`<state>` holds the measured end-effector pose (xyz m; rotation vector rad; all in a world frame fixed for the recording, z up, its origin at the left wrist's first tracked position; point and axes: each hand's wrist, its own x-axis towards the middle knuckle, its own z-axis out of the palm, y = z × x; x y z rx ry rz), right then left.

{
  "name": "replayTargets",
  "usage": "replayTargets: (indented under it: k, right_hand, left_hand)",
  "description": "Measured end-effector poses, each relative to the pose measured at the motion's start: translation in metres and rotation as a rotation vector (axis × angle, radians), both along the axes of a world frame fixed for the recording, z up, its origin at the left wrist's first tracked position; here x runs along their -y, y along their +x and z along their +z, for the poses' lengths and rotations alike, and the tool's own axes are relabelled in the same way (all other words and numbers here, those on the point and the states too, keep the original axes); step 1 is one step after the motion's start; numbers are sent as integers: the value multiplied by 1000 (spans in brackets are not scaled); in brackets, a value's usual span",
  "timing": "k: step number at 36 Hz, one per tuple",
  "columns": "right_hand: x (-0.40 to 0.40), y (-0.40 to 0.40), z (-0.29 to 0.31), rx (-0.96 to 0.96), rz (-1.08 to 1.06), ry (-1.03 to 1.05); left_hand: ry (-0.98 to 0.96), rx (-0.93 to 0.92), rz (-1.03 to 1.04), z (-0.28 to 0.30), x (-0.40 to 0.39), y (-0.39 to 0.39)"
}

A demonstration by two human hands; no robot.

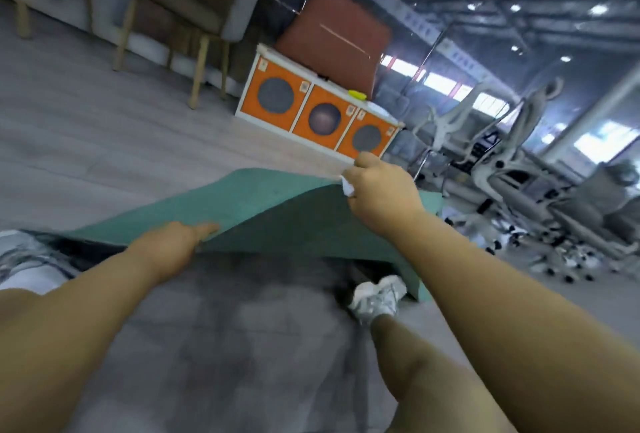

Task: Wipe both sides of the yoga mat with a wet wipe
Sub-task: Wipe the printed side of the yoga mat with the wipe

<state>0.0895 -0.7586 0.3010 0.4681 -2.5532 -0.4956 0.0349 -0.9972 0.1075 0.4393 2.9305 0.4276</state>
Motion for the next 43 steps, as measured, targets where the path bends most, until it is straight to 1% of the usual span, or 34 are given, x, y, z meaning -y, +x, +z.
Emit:
replayTargets:
  k: [3, 7, 10, 12, 15, 18, 20, 22, 24, 26, 29, 32, 34, 37, 40, 43]
  right_hand:
    - [-20, 12, 39, -176, 121, 7]
    - [-62, 47, 69, -297, 88, 5]
    - [-107, 78, 74, -373, 99, -28]
    - [-141, 95, 75, -430, 84, -31]
    - [-196, 110, 69, -486, 29, -50]
    - [-249, 110, 51, -483, -92, -60]
    - [-282, 103, 28, -398, -212, -71]
    - [-308, 92, -1, -255, -341, -125]
    - [-323, 80, -32, -60, -473, -169]
    - [-334, 66, -69, 168, -569, -125]
    - [-336, 49, -120, 507, -640, -153]
    - [-328, 32, -169, 739, -621, -172]
    - [-318, 24, -196, 822, -590, -181]
    - [-302, 15, -227, 900, -516, -159]
    - [-292, 14, -255, 955, -455, -96]
    - [-288, 21, -279, 1021, -446, -36]
  left_hand:
    - [36, -106, -37, 23, -33, 1]
    - [72, -191, -143, 47, -107, 13]
    - [119, -209, -230, 51, -167, 18]
    - [132, -229, -252, 58, -202, 22]
    - [53, -280, -289, 70, -246, 23]
    - [-68, -299, -357, 67, -276, 14]
    - [-141, -288, -380, 62, -287, 6]
    - [-210, -261, -388, 56, -296, -5]
    - [-288, -231, -411, 46, -303, -19]
    - [-375, -168, -460, 28, -307, -31]
    - [-458, -40, -541, -9, -305, -41]
    - [-489, 109, -549, -44, -296, -48]
    - [-466, 217, -537, -71, -289, -49]
    - [-370, 352, -503, -107, -286, -45]
    - [-347, 405, -553, -131, -285, -40]
    - [-309, 444, -577, -147, -276, -39]
